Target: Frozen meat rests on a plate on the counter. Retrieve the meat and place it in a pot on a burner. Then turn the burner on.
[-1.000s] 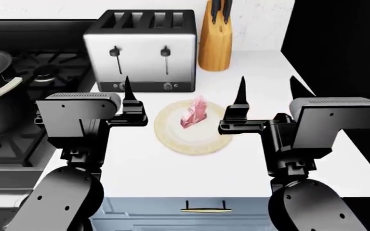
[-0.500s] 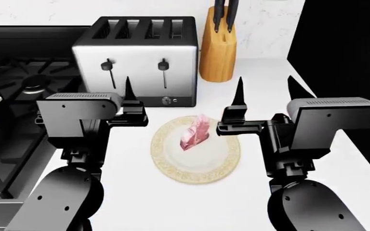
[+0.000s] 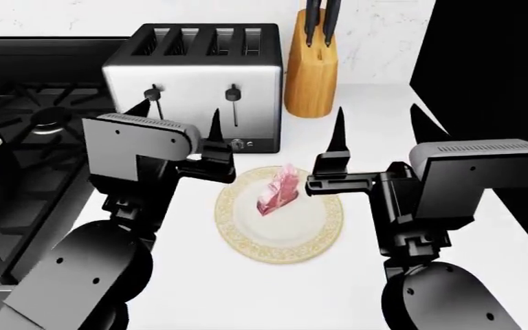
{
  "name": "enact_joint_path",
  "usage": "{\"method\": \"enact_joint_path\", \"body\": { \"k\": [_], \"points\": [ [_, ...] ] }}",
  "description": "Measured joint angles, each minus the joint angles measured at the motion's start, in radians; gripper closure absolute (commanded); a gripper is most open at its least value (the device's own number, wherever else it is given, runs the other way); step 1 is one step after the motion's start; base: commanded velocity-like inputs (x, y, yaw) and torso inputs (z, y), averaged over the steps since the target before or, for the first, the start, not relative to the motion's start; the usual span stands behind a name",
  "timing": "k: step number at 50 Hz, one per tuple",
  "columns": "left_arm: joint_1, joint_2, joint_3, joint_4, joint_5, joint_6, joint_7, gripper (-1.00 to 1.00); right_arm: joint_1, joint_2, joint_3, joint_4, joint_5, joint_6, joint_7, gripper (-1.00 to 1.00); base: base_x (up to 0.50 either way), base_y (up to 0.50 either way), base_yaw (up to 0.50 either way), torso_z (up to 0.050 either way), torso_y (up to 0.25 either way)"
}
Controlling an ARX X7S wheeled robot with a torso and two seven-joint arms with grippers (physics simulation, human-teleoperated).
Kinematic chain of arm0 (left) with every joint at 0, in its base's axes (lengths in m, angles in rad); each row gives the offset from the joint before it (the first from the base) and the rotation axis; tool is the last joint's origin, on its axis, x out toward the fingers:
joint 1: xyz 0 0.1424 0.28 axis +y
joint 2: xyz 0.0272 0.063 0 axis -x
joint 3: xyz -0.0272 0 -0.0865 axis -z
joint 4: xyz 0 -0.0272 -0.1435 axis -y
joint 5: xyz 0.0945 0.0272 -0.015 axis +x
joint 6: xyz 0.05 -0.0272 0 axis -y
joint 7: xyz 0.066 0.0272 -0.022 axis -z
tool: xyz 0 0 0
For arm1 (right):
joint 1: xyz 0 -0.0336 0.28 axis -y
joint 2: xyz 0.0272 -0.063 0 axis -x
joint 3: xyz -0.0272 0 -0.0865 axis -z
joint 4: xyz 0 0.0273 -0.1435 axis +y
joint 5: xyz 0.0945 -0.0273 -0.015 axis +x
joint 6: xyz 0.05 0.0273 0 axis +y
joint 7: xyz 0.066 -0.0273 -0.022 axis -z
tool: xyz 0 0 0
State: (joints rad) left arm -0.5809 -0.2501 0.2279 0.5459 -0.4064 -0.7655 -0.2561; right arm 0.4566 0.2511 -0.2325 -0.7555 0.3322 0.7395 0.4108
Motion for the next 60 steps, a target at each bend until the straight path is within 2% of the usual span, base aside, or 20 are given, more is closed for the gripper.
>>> {"method": "enact_joint_path", "body": {
  "k": [16,38,47,60],
  "points": [
    [-0.187,0.003,-0.022,0.008,-0.176,-0.271,0.052,-1.00,0.007,0.007,0.000,-0.023,0.014,0.021,0.012,-1.00,0.00,0.00,0.00,0.000,0.000],
    [-0.358,0.110,-0.142,-0.014,-0.465,-0.667,-0.003,-1.00,0.013,0.013,0.011,-0.039,0.035,0.041,0.029,-1.00,0.00,0.00,0.00,0.000,0.000],
    [-0.389,0.116,-0.173,-0.054,-0.550,-0.729,-0.024,-1.00,0.015,0.015,0.010,-0.041,0.041,0.043,0.033,-1.00,0.00,0.00,0.00,0.000,0.000],
    [-0.408,0.069,-0.162,-0.129,-0.599,-0.715,0.007,-1.00,0.017,0.018,0.004,-0.037,0.045,0.040,0.037,-1.00,0.00,0.00,0.00,0.000,0.000]
  ]
}}
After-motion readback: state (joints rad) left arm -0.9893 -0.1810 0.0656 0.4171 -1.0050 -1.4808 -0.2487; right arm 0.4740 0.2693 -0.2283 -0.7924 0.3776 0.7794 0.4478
